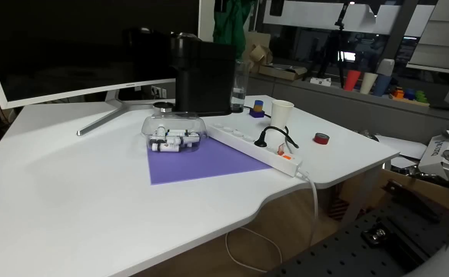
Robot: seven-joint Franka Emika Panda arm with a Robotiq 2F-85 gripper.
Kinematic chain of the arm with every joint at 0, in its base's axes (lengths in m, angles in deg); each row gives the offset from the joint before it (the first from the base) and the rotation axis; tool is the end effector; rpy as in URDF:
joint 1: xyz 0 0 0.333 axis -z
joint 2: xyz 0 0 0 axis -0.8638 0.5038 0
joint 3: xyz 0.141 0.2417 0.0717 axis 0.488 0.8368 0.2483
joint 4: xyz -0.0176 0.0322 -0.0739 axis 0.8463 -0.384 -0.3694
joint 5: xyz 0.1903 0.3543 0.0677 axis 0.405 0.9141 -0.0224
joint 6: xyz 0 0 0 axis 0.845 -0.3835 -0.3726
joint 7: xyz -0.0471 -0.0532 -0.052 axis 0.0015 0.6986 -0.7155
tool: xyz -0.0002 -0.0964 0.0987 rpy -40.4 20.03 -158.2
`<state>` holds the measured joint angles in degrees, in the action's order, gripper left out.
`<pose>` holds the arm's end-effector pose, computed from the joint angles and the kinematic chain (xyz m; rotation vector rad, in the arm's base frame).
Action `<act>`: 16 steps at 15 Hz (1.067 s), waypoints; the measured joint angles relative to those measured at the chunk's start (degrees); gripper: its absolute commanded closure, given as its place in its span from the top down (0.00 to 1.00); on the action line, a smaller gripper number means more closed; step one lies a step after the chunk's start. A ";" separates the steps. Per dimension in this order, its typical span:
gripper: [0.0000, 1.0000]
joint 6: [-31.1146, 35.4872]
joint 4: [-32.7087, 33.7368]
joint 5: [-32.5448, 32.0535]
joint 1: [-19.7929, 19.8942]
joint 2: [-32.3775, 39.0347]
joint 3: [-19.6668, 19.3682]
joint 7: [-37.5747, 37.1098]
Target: Flick the switch on the extension cord
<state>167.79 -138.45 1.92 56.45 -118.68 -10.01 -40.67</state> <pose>0.3566 0.0906 0.3928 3.0464 -0.0089 0.1889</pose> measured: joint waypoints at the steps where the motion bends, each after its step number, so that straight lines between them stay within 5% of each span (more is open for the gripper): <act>1: 1.00 0.00 0.00 0.00 0.00 0.00 0.00 0.00; 9: 1.00 5.43 -2.31 -3.39 0.45 0.76 -1.91 4.56; 13: 1.00 13.88 -4.81 -6.24 1.91 5.55 -8.14 13.78; 16: 1.00 17.56 -4.81 -5.48 2.24 11.79 -16.26 25.09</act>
<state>185.36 -143.26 -3.56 58.69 -106.89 -26.27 -15.58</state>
